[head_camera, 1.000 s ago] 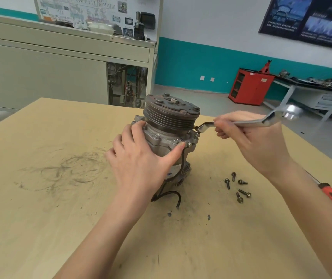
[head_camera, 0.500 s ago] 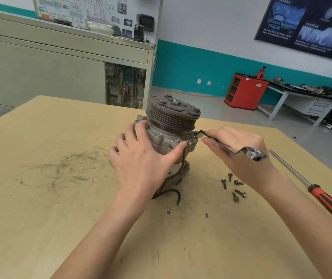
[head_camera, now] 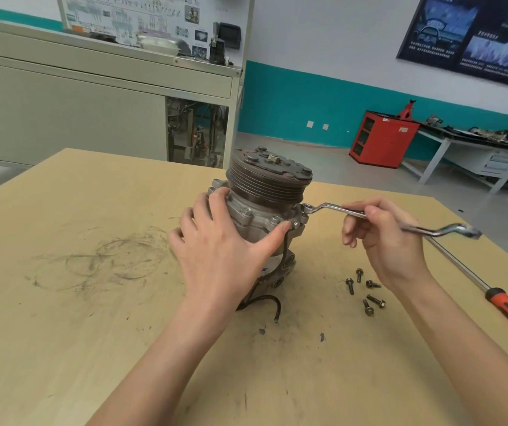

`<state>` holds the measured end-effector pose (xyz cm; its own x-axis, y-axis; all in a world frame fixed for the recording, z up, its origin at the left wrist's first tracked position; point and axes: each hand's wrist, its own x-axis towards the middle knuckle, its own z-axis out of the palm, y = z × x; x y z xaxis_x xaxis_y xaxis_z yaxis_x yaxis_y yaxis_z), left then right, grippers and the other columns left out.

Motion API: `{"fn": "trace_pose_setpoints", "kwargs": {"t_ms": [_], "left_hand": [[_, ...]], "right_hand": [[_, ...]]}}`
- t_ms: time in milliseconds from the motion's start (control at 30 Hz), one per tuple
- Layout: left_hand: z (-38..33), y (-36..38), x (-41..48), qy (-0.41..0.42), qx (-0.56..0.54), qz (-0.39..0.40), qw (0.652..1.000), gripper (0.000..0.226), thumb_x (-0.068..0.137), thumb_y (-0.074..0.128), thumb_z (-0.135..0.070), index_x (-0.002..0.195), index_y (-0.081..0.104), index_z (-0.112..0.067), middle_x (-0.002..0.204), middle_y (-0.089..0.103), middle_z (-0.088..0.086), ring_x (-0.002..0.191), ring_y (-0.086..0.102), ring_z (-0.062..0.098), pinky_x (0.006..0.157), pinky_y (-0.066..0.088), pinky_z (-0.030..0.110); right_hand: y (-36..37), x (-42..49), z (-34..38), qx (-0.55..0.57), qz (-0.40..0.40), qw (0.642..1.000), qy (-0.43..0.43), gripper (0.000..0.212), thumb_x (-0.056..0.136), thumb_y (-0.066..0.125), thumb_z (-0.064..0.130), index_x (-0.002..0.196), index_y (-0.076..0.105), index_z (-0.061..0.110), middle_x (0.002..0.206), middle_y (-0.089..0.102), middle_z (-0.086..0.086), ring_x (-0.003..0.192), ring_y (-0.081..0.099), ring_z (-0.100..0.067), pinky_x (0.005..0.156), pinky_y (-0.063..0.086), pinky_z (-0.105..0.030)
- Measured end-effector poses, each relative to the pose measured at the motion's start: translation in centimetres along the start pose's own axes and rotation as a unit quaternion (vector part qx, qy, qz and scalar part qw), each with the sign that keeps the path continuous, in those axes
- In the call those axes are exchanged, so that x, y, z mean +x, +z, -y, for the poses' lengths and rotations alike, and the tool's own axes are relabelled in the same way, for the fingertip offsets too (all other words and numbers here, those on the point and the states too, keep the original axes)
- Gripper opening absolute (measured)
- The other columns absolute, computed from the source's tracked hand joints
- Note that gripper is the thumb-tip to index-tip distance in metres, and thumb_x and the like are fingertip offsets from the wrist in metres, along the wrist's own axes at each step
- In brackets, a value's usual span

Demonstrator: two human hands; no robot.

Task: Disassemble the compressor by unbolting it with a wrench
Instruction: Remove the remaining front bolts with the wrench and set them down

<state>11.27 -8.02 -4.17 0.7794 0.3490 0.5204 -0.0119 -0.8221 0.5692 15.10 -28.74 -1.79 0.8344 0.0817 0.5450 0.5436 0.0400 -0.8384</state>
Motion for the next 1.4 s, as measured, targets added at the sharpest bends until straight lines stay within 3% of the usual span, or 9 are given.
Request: {"fn": "trace_pose_setpoints", "kwargs": {"t_ms": [200, 367, 533, 667, 833, 933, 1033, 1167, 1400], "left_hand": [[0.0, 0.1, 0.1, -0.003, -0.001, -0.003, 1.000, 0.102, 0.061, 0.027, -0.087, 0.134, 0.044, -0.018, 0.132, 0.053, 0.002, 0.123, 0.047, 0.028, 0.094, 0.032, 0.043], [-0.1, 0.0, 0.0, -0.011, 0.003, -0.003, 1.000, 0.103, 0.059, 0.028, -0.087, 0.133, 0.045, -0.018, 0.132, 0.054, 0.002, 0.122, 0.047, 0.028, 0.095, 0.031, 0.043], [-0.3, -0.2, -0.2, -0.014, 0.001, -0.002, 1.000, 0.102, 0.059, 0.029, -0.086, 0.134, 0.044, -0.019, 0.132, 0.053, 0.001, 0.124, 0.046, 0.026, 0.096, 0.031, 0.042], [-0.3, -0.2, -0.2, -0.009, 0.002, -0.001, 1.000, 0.102, 0.059, 0.027, -0.086, 0.134, 0.042, -0.019, 0.133, 0.052, 0.000, 0.125, 0.045, 0.026, 0.096, 0.030, 0.042], [-0.3, -0.1, -0.2, -0.003, -0.002, 0.001, 1.000, 0.101, 0.061, 0.027, -0.087, 0.135, 0.041, -0.020, 0.132, 0.052, 0.001, 0.124, 0.045, 0.026, 0.095, 0.031, 0.043], [-0.2, 0.0, -0.1, -0.004, -0.001, 0.001, 1.000, 0.101, 0.060, 0.027, -0.087, 0.135, 0.041, -0.020, 0.133, 0.052, 0.001, 0.124, 0.045, 0.027, 0.095, 0.031, 0.044], [-0.2, 0.0, -0.1, -0.006, -0.003, -0.006, 1.000, 0.101, 0.061, 0.028, -0.087, 0.134, 0.042, -0.019, 0.132, 0.053, 0.003, 0.124, 0.046, 0.029, 0.094, 0.031, 0.044], [-0.1, 0.2, -0.1, -0.006, -0.004, -0.010, 1.000, 0.099, 0.062, 0.029, -0.086, 0.134, 0.042, -0.019, 0.132, 0.053, 0.003, 0.123, 0.046, 0.029, 0.093, 0.032, 0.044], [-0.1, 0.3, -0.1, -0.005, -0.009, -0.016, 1.000, 0.098, 0.063, 0.030, -0.086, 0.133, 0.042, -0.020, 0.132, 0.053, 0.003, 0.123, 0.046, 0.029, 0.094, 0.032, 0.045]], "right_hand": [[-1.8, 5.2, -2.4, 0.249, 0.174, 0.932, 0.196, 0.018, 0.060, 0.075, 0.025, 0.071, 0.073, 0.011, 0.048, 0.054, -0.005, 0.041, 0.048, -0.016, 0.043, 0.039, -0.017], [0.9, 9.0, -6.5, 0.437, 0.244, 0.812, 0.299, 0.015, 0.079, 0.058, 0.002, 0.075, 0.065, -0.011, 0.053, 0.060, -0.020, 0.041, 0.059, -0.027, 0.039, 0.045, -0.022], [3.8, 11.1, -8.1, 0.306, 0.175, 0.872, 0.340, 0.032, 0.061, 0.077, 0.019, 0.079, 0.052, 0.008, 0.069, 0.039, -0.012, 0.057, 0.026, -0.015, 0.066, 0.016, -0.015], [1.7, 11.0, -4.9, 0.265, 0.236, 0.900, 0.254, 0.026, 0.080, 0.054, 0.023, 0.061, 0.070, 0.014, 0.046, 0.055, 0.004, 0.034, 0.048, -0.004, 0.034, 0.032, -0.007], [-2.1, 9.6, 1.4, 0.092, -0.043, 0.982, 0.157, 0.058, 0.099, 0.040, 0.034, 0.057, 0.071, 0.010, 0.049, 0.062, -0.003, 0.040, 0.056, -0.011, 0.038, 0.042, -0.016], [-1.4, 6.4, 3.6, -0.094, -0.074, 0.992, 0.036, 0.056, 0.097, 0.042, 0.047, 0.068, 0.066, 0.005, 0.054, 0.066, -0.008, 0.044, 0.063, -0.023, 0.041, 0.050, -0.023], [0.9, 2.8, 4.0, -0.221, 0.021, 0.969, -0.110, 0.042, 0.091, 0.055, 0.040, 0.073, 0.069, 0.005, 0.056, 0.066, -0.001, 0.049, 0.063, -0.015, 0.047, 0.053, -0.027], [2.6, 0.6, 3.9, -0.409, 0.079, 0.849, -0.324, 0.035, 0.090, 0.056, 0.026, 0.074, 0.072, -0.001, 0.063, 0.066, -0.005, 0.055, 0.058, -0.009, 0.053, 0.047, -0.024], [2.6, 0.1, 3.9, -0.413, 0.057, 0.855, -0.308, 0.041, 0.094, 0.051, 0.020, 0.062, 0.065, -0.003, 0.053, 0.059, -0.009, 0.045, 0.058, -0.023, 0.041, 0.046, -0.038]]}}
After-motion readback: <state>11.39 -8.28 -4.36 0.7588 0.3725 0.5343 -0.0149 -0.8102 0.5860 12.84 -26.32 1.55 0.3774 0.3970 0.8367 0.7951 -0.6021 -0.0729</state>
